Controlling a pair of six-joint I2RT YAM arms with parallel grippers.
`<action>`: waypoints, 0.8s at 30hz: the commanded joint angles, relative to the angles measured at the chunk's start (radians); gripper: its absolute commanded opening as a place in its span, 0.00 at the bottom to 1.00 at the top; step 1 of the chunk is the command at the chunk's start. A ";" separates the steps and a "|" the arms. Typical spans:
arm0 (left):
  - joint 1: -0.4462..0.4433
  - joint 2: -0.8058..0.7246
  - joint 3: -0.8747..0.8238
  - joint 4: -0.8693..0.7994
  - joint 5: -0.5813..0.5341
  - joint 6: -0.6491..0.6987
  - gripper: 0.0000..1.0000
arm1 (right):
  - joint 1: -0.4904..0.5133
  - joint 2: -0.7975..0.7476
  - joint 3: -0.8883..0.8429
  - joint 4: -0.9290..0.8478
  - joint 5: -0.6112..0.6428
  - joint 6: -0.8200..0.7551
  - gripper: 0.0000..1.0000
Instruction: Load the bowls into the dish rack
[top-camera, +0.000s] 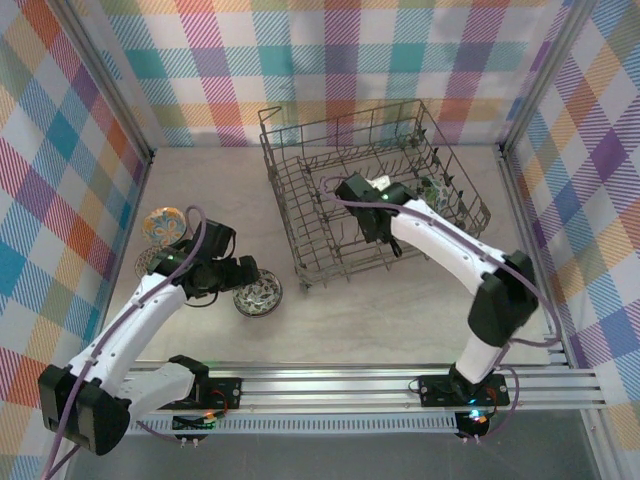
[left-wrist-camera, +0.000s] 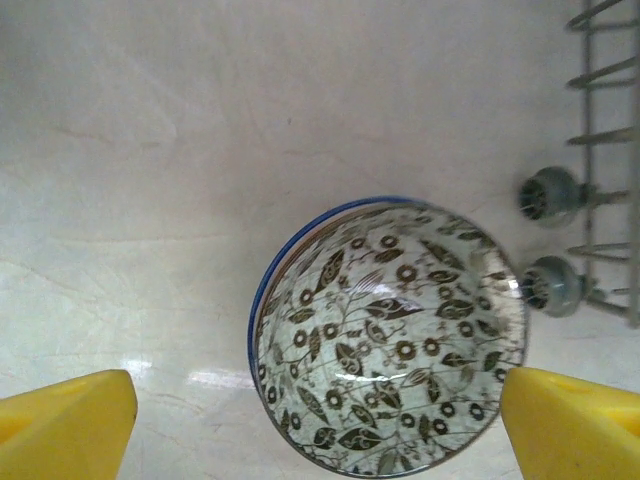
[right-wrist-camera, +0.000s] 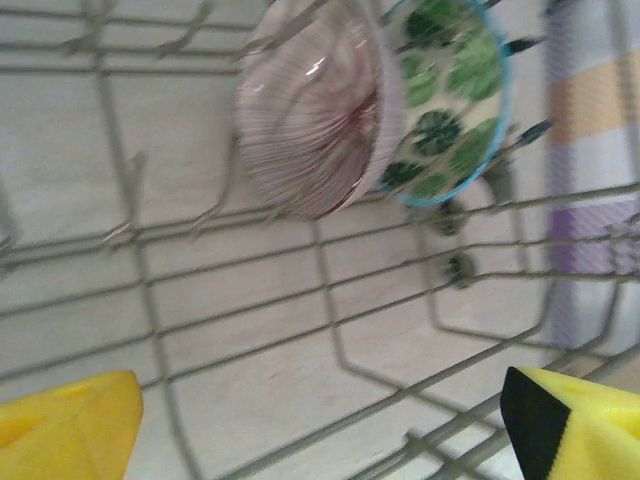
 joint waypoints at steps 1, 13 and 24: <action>0.014 0.023 -0.037 0.020 0.007 -0.052 0.89 | 0.012 -0.113 -0.068 0.110 -0.202 -0.022 0.93; 0.017 0.119 -0.106 0.052 0.021 -0.037 0.64 | 0.027 -0.186 -0.171 0.089 -0.252 0.071 0.93; 0.019 0.123 -0.136 0.100 0.062 -0.032 0.53 | 0.055 -0.130 -0.172 0.097 -0.260 0.078 0.93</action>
